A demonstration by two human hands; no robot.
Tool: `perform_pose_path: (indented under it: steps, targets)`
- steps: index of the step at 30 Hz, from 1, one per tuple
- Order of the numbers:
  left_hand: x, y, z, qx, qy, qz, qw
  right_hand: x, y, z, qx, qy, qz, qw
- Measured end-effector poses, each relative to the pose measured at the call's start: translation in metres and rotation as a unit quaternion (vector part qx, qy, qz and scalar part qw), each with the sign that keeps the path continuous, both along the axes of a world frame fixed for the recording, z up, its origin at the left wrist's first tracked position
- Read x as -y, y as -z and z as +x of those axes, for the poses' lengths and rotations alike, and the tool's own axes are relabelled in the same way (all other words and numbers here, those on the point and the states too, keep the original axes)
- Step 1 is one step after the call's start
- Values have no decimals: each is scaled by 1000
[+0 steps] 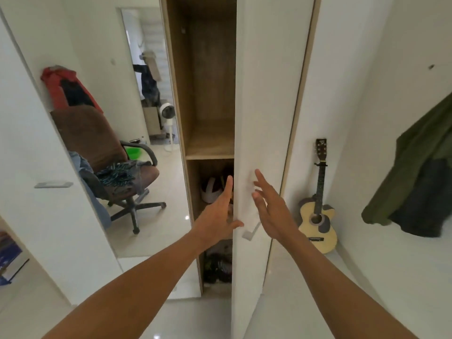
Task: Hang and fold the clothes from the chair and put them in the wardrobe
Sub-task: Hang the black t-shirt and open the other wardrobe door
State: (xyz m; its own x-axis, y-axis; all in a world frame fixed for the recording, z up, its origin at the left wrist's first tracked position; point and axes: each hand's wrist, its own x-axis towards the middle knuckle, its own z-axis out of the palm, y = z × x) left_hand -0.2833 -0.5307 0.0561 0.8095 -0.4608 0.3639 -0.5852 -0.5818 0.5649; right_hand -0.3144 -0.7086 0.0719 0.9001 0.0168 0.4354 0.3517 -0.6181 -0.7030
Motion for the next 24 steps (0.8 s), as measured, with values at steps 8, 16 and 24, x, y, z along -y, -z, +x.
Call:
perform_pose_path:
  steps: [8,16,24]
  targets:
    - [70,-16,-40,64,68,87,992,53,-89,-86,62,61,-81,993]
    - [162,-52,-56,98,162,106,976,150,-105,-114,23,158,-217,963]
    - [251,-53,-52,73,178,153,969,240,-98,-110,33,230,-249,940]
